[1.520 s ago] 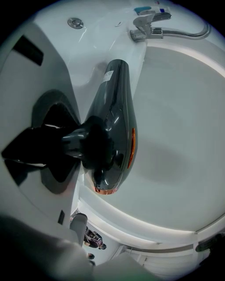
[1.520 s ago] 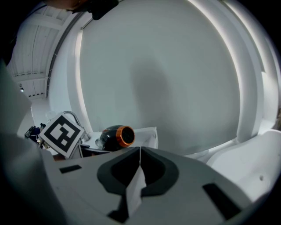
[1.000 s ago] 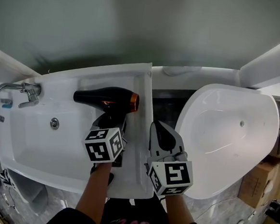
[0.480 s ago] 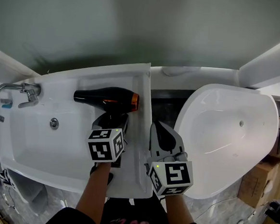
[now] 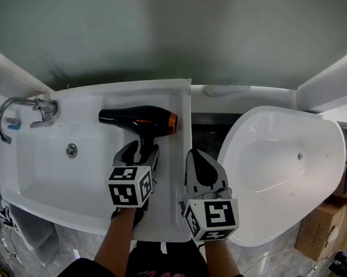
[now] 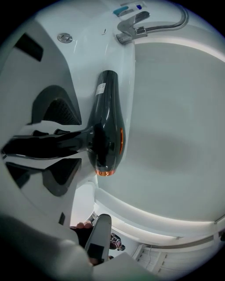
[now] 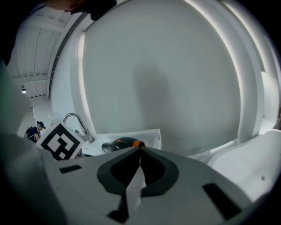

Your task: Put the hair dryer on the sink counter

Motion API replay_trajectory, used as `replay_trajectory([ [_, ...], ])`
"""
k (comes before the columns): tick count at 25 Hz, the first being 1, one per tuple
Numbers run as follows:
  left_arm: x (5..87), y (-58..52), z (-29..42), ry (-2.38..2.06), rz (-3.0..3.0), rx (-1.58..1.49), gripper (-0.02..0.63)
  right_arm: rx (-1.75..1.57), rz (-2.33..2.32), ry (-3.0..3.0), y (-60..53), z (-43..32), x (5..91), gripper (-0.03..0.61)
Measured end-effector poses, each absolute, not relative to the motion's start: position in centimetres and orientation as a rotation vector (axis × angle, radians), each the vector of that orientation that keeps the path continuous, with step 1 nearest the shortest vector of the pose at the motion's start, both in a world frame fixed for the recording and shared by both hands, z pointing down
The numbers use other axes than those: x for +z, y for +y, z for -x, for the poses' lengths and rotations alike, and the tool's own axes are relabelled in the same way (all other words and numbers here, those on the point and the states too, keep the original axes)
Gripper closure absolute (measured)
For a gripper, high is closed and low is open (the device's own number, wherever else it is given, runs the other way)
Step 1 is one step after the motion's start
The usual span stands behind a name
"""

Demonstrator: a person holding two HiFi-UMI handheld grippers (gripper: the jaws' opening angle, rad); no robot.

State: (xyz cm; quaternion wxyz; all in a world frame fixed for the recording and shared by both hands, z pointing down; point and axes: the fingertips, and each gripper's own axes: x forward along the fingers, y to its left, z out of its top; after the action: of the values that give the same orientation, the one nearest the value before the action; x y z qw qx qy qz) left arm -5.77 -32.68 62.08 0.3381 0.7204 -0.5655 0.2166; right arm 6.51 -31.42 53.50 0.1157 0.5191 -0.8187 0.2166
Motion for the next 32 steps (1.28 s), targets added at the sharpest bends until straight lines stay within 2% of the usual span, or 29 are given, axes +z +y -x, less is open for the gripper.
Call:
replay_trajectory([
  [5,59.6,-31.4,6.4,-1.488,-1.927,0.471,0.382,0.607,-1.518,-2.432,-30.3,-5.5,52.0,0.557],
  [17,50.6,-27.0,10.3,-1.614,-2.060,0.318,0.498,0.487,-1.500,-2.571,-26.0,-1.8,44.5,0.557],
  [32,38.8,-22.7,15.8,-1.805,-2.205,0.140,0.558,0.241,-1.481,-2.693,-22.3,2.1,35.2,0.557],
])
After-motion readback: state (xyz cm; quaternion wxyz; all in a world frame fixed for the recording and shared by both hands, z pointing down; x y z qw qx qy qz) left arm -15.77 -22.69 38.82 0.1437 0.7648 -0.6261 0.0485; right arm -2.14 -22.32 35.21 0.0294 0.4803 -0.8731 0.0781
